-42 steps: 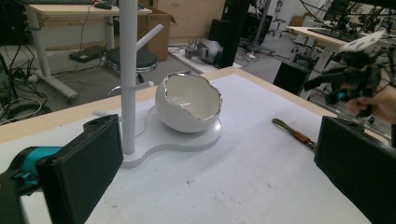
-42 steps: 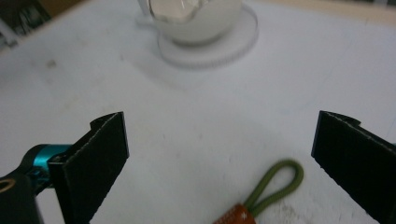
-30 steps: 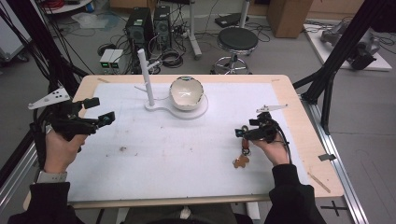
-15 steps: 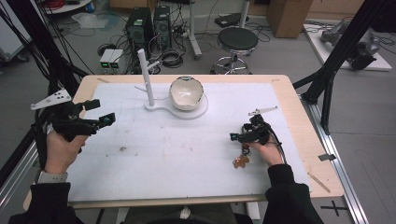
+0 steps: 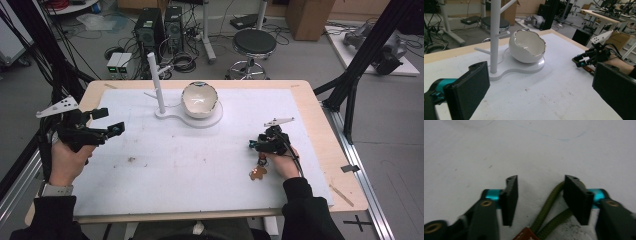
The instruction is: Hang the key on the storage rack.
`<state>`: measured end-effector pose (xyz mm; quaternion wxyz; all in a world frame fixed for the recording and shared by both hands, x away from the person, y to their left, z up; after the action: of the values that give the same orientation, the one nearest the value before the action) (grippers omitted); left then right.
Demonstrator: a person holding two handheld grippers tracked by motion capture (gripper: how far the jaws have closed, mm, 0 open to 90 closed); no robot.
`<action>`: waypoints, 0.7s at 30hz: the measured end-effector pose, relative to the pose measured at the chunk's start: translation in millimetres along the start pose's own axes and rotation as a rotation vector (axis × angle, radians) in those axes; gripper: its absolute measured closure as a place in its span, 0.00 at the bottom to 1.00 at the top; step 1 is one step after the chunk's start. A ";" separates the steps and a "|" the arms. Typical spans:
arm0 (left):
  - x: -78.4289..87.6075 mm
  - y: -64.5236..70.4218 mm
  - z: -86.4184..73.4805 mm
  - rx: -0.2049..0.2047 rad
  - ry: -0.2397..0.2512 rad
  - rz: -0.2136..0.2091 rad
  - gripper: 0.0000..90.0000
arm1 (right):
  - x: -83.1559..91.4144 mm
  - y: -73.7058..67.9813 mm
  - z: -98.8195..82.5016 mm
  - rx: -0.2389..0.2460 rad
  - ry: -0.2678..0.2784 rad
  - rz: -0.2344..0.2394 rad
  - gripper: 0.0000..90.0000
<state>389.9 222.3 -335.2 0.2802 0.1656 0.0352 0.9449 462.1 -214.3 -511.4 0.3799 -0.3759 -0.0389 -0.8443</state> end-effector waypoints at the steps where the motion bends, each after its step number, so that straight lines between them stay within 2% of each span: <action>1: -0.1 0.5 0.1 0.005 0.000 -0.004 0.02 | 1.2 2.7 -0.2 -0.004 0.004 -0.021 0.66; 3: 0.3 0.8 0.8 0.009 0.004 -0.008 0.02 | 2.7 6.7 -0.2 -0.004 0.006 -0.048 0.79; 6: 0.9 1.4 1.6 0.011 0.008 -0.009 0.02 | 3.5 9.4 -0.2 -0.016 0.009 -0.062 0.84; 8: 1.1 0.7 1.6 0.012 0.007 -0.007 0.02 | 3.5 9.0 0.3 0.010 0.002 -0.075 0.93; 12: 1.1 0.6 1.5 0.011 0.007 -0.008 0.02 | 3.3 8.2 0.5 0.032 -0.006 -0.085 0.93; 18: 1.4 -0.2 1.6 0.011 0.008 -0.005 0.02 | 4.3 7.6 1.3 0.029 -0.003 -0.075 0.94; 21: 1.7 -1.2 1.7 0.012 0.008 -0.002 0.02 | 13.1 3.2 9.3 0.034 0.037 -0.066 0.94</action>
<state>389.7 224.2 -333.3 0.2801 0.1633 0.0424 0.9450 464.2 -221.3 -496.8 0.3590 -0.3521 -0.0585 -0.8624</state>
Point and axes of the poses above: each handheld gripper's, and its own axes: x roughly backward along the jaws, z roughly out of its top, y roughly to its right, the point moved 10 cm from there along -x, roughly forward along the jaws, and after that the axes turned 12 degrees about z, right-handed, at the moved point
